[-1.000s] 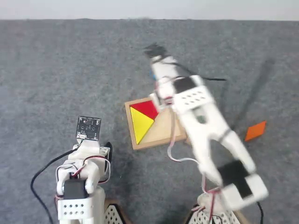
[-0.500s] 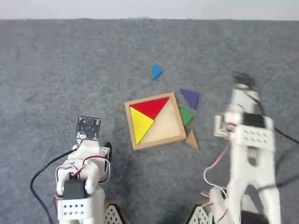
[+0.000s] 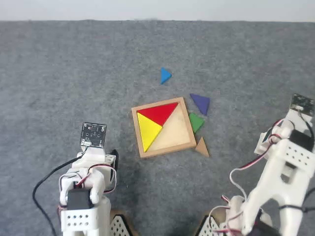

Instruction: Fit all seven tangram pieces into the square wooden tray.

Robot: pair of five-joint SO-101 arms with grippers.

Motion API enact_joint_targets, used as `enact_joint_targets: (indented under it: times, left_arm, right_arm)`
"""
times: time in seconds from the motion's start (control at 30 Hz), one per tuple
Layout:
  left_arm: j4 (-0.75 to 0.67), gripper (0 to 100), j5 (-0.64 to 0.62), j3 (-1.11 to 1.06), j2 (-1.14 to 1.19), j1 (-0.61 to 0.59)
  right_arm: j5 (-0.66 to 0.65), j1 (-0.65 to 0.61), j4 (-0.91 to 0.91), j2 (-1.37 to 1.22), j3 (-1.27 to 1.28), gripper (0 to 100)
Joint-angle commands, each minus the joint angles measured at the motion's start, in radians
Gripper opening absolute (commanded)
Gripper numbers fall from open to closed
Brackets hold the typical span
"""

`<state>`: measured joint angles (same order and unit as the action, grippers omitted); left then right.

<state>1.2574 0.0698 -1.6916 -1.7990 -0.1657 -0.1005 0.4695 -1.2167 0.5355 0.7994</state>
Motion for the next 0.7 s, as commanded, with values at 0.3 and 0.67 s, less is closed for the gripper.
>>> enact_joint_targets:
  times: [0.3,0.67]
  left_arm:
    - [0.009,15,0.006,0.008,-0.028,0.003]
    - [0.009,15,0.006,0.008,-0.028,0.003]
  right_arm:
    - [0.239,-0.005,0.116,-0.407,-0.304,21.6]
    - [0.391,-0.093,0.117,-0.677,-0.433,21.6]
